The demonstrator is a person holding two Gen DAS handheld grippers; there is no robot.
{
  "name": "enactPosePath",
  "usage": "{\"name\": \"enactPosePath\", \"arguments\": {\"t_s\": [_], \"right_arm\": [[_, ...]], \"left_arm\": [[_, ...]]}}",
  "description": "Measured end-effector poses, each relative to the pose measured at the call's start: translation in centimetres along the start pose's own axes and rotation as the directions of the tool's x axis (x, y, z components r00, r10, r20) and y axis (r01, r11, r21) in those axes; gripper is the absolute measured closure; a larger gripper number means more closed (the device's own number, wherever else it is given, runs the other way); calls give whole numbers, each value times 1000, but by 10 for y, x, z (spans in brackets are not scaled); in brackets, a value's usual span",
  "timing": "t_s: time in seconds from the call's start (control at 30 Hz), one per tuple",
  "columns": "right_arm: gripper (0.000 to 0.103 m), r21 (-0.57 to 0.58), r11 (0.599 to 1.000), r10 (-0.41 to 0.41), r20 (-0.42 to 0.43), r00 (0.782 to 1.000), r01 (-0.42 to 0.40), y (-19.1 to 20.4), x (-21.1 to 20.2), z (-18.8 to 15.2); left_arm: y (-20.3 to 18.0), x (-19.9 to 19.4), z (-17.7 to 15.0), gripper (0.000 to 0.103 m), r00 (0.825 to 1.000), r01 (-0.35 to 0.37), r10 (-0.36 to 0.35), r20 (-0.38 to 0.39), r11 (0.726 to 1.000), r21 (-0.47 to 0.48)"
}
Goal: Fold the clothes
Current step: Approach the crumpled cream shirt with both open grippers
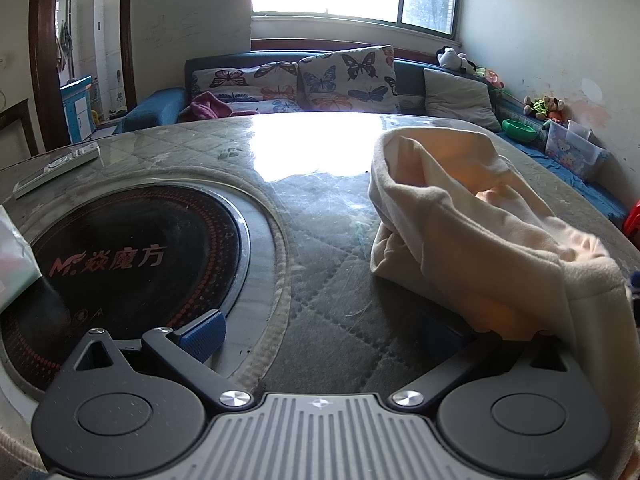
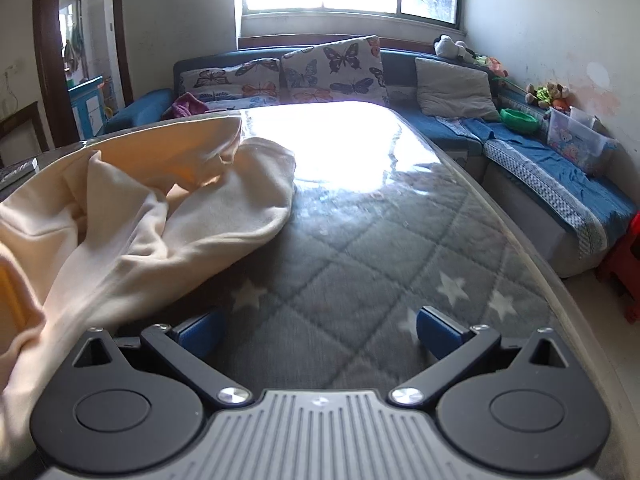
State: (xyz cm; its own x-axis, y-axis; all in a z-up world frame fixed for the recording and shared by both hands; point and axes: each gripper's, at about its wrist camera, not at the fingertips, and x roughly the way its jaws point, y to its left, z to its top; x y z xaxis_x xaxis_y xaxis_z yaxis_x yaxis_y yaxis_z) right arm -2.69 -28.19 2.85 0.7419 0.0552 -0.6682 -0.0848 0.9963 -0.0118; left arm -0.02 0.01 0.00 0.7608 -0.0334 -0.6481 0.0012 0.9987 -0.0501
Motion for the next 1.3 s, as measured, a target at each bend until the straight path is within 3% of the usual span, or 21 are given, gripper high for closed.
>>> {"name": "enactPosePath", "arguments": {"t_s": [0.33,0.7,0.87,1.3], "right_arm": [[0,0,999,55,30,998,-55,9,-35,-21],[0,-23,988,151,-7,988,-151,27,-63,-36],[0,-29,984,174,-17,985,-175,32,-71,-42],[0,-61,977,204,-44,978,-207,48,-85,-48]], "left_arm": [[6,-20,-18,0,999,-38,38,10,999,-27],[5,-51,-35,0,996,-93,93,-2,996,-10],[6,-66,-36,0,997,-78,78,-2,996,-41],[-12,-88,-40,0,999,-50,50,-13,999,15]]}}
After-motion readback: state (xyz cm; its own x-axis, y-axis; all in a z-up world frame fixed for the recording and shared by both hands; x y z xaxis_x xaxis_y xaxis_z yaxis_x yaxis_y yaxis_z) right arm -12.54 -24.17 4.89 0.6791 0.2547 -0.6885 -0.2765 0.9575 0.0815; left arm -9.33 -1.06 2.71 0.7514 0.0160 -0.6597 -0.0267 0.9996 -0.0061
